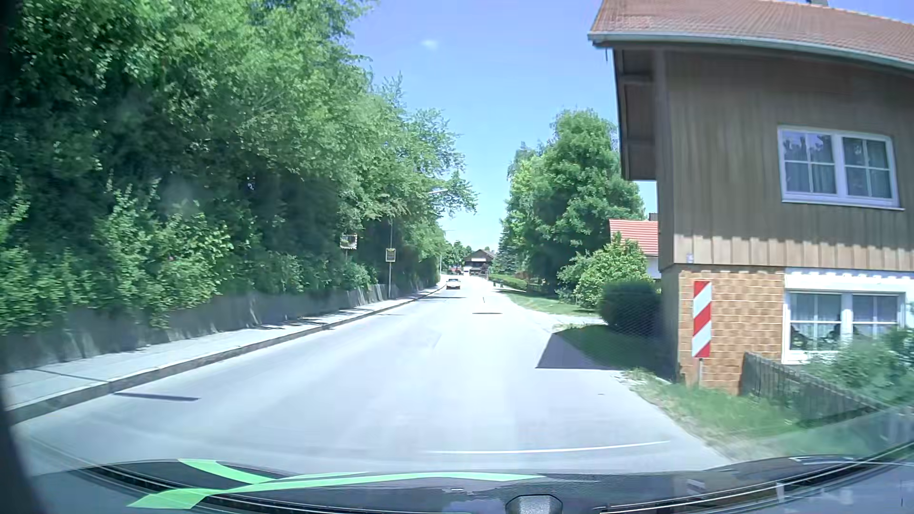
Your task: Follow the waypoints while adhering to traffic rules and regulations
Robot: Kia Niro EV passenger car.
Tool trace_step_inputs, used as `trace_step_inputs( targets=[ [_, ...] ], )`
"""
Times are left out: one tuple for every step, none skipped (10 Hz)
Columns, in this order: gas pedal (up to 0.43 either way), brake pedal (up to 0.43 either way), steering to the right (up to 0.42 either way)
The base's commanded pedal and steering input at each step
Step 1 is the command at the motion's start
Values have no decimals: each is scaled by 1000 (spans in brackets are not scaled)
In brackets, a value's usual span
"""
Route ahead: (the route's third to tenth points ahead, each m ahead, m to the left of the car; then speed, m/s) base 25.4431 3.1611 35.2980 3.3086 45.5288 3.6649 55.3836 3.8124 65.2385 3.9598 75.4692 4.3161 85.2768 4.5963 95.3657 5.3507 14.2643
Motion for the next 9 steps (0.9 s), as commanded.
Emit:
trace_step_inputs(
  targets=[
    [157, 0, -1],
    [138, 0, -1],
    [138, 0, -1],
    [138, 0, -1],
    [150, 0, -1],
    [157, 0, -2],
    [157, 0, -2],
    [157, 0, -2],
    [157, 0, -2]
  ],
)
